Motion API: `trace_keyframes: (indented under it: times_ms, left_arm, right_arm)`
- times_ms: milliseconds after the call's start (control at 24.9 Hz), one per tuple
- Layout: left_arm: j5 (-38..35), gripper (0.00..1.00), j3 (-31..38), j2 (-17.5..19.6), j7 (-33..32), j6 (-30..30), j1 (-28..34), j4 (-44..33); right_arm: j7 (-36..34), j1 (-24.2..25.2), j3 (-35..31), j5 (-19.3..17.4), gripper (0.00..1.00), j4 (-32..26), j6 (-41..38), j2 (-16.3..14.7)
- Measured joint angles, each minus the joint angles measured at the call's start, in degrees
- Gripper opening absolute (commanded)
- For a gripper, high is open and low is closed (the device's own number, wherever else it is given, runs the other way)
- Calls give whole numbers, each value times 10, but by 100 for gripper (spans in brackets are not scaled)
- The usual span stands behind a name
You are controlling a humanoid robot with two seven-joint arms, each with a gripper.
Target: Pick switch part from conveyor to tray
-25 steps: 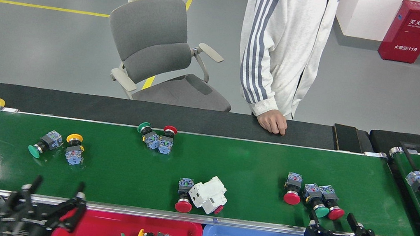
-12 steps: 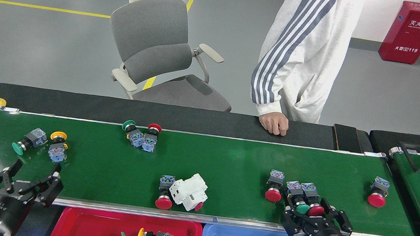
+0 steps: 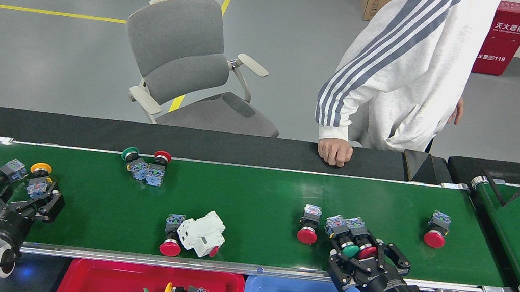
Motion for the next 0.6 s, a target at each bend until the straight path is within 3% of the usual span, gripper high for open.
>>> trace_keyframes:
  times_ms: [40, 80, 120, 161, 241, 281, 361, 482, 602]
  left_arm:
    - [0, 98, 0, 0, 1, 7, -9, 15]
    - [0, 94, 0, 1, 2, 15, -19, 30]
    - [0, 86, 0, 1, 5, 21, -27, 42]
    - [0, 73, 0, 1, 10, 29, -34, 54]
    - [1, 38, 0, 4, 22, 42, -46, 76]
    - [2, 28, 1, 5, 29, 44, -49, 84]
    - [10, 17, 1, 5, 46, 47, -51, 93]
    - [21, 11, 0, 2, 65, 48, -48, 92]
    - [23, 9, 0, -2, 77, 13, -11, 46]
  right_arm:
    - [0, 7, 16, -1, 9, -17, -27, 6]
    - [1, 9, 36, -1, 32, -26, -54, 13]
    - [1, 9, 61, -1, 69, -31, -77, 23]
    - [1, 9, 88, 2, 100, -32, -96, 35]
    - [1, 8, 143, 18, 100, -24, -116, 66]
    - [1, 5, 163, 27, 100, -12, -123, 77]
    - [-1, -3, 175, 32, 100, 0, -130, 82]
    - [-4, -9, 172, 31, 100, -3, -132, 82]
    - [-10, 2, 88, 16, 100, -29, -133, 73]
